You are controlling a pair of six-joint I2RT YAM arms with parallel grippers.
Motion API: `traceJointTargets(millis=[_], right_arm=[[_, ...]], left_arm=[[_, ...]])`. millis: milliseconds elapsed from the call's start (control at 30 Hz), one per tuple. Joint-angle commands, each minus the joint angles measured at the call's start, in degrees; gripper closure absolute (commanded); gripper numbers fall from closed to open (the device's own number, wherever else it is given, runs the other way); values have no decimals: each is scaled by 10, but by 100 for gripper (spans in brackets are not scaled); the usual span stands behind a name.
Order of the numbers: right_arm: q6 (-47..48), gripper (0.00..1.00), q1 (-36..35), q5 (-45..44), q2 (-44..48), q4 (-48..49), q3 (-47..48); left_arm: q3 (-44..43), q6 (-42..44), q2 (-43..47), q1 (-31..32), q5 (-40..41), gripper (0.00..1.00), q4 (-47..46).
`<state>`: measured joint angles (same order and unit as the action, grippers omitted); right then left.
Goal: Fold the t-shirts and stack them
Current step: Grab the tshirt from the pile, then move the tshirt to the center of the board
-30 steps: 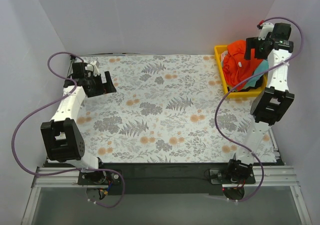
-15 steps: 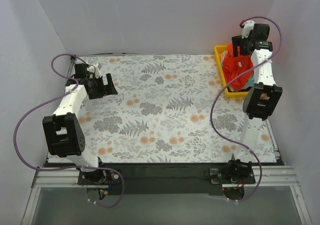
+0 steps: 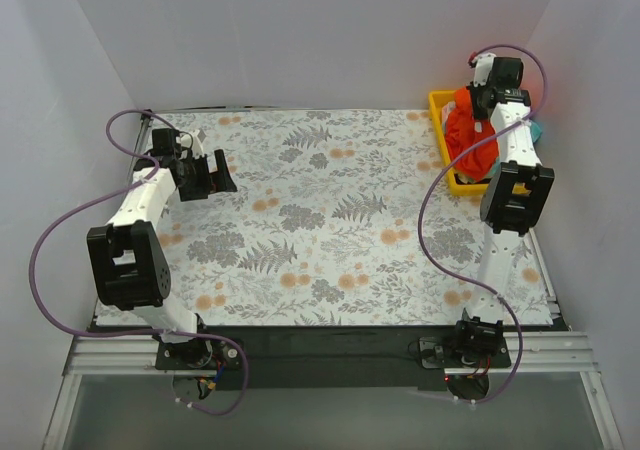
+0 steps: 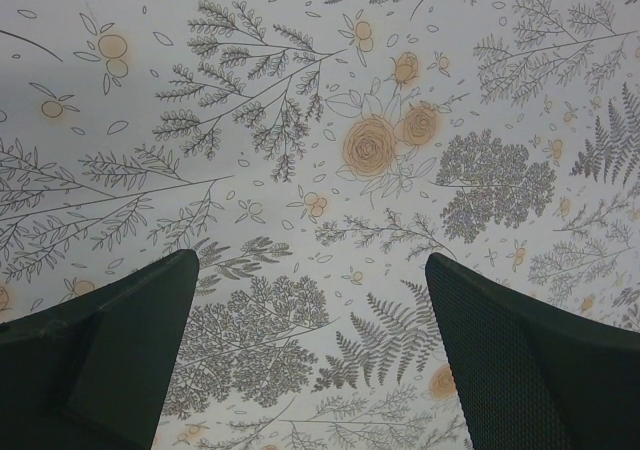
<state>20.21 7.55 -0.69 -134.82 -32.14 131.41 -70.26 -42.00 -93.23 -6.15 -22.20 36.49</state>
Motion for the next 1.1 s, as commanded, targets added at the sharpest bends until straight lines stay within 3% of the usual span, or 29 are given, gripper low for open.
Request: traceJointTargets(millis=[0, 33, 433, 700, 900, 1067], right_arm=[[-1, 94, 0, -17, 44, 28, 4], [-2, 99, 0, -20, 53, 30, 2], [-24, 99, 10, 2, 204, 49, -18], [-52, 99, 4, 204, 352, 50, -42], [-61, 99, -59, 261, 433, 64, -75], [-55, 99, -176, 271, 460, 77, -79]], left_arm=[[-5, 5, 11, 2, -7, 2, 6], [-5, 4, 11, 2, -9, 2, 6], [-1, 0, 29, 3, -16, 2, 7], [-8, 6, 39, 2, -23, 2, 27], [-61, 8, 37, -13, -93, 2, 68], [-113, 12, 31, -32, -157, 2, 109]])
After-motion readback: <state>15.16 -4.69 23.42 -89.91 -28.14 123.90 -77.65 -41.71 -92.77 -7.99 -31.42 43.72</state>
